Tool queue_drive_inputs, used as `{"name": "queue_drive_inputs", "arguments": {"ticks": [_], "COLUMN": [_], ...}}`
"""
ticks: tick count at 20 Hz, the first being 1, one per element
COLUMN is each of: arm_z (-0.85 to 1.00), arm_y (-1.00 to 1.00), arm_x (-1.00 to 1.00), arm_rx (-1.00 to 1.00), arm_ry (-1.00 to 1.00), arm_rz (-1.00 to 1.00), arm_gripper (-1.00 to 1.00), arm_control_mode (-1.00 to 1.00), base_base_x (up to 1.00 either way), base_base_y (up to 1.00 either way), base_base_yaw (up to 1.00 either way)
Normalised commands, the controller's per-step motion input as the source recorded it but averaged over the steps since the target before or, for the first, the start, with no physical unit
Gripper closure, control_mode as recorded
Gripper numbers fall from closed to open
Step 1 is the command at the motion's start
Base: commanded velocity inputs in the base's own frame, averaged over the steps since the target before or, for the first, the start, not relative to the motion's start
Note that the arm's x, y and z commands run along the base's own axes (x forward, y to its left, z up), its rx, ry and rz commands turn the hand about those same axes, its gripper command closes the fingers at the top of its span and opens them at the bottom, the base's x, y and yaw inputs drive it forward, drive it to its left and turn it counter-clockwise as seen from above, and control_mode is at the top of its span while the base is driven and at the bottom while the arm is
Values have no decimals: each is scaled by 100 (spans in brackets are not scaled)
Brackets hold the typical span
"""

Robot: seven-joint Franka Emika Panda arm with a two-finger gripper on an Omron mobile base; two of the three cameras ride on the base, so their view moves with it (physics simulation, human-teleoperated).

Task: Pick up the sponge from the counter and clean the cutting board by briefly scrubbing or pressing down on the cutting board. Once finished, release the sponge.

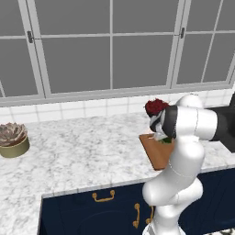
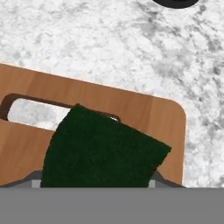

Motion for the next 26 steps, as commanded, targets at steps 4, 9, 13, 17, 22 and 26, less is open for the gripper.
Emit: {"name": "queue_drive_inputs", "arguments": {"ticks": [4,9,13,17,22,26], "arm_z": [-12,-21,-18,-4,-9,-9], "arm_y": [-39,10,31,54,69,66], "arm_x": [-47,-83,-8,-6,-48,-34], "arm_rx": [1,0,0,1,7,9], "arm_ry": [-2,-5,0,0,0,1], "arm_rz": [0,16,20,9,3,3], "arm_gripper": [100,100,100,100,100,100], "arm_control_mode": [-100,-100,-100,-100,-100,-100], "base_base_x": [0,0,0,0,0,0], "base_base_y": [0,0,0,0,0,0], "base_base_yaw": [0,0,0,0,0,0]}}
